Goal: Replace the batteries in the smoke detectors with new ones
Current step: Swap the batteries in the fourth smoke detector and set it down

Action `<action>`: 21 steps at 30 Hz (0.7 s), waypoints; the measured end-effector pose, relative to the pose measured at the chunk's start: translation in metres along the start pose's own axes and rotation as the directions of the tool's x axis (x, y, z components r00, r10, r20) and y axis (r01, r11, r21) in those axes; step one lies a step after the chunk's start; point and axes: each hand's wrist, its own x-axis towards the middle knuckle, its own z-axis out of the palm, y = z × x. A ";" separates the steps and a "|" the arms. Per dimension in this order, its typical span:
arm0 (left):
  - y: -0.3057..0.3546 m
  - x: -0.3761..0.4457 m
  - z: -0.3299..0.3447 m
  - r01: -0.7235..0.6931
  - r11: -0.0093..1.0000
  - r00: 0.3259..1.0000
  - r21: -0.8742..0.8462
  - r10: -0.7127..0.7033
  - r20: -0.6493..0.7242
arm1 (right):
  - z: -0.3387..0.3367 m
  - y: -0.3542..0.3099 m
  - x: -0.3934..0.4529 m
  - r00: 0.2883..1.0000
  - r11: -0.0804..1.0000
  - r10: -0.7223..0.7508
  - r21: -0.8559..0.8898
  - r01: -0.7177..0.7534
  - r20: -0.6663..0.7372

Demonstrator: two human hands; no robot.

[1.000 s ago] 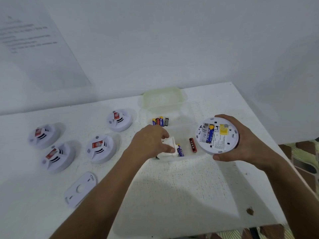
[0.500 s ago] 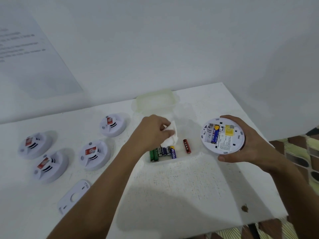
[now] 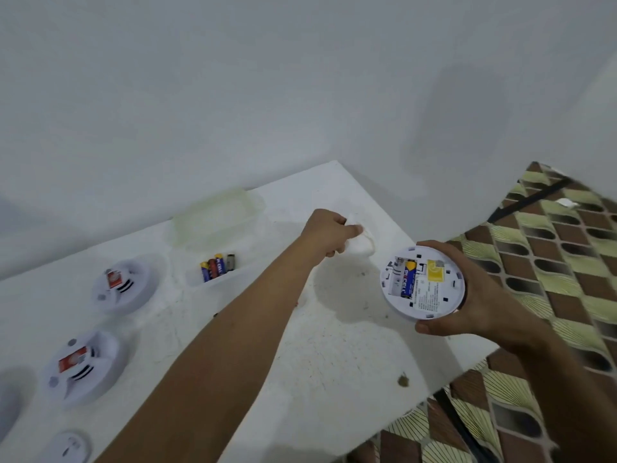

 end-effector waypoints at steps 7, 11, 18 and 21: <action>-0.002 -0.003 -0.004 -0.124 0.972 0.984 0.199 0.146 -0.102 | 0.003 -0.008 0.014 0.999 1.000 -0.010 0.010 0.010 0.036; 0.001 -0.040 -0.037 -0.268 0.954 0.939 0.133 0.289 -0.185 | 0.018 -0.019 0.041 0.993 0.999 -0.042 0.017 0.040 0.109; -0.027 -0.114 -0.089 -0.398 0.884 0.901 0.245 0.427 -0.075 | 0.072 -0.041 0.094 0.949 0.988 -0.148 0.087 0.129 0.278; -0.046 -0.125 -0.105 -0.327 0.905 0.914 0.272 0.376 -0.152 | 0.097 -0.050 0.110 0.917 0.981 -0.186 0.126 0.150 0.352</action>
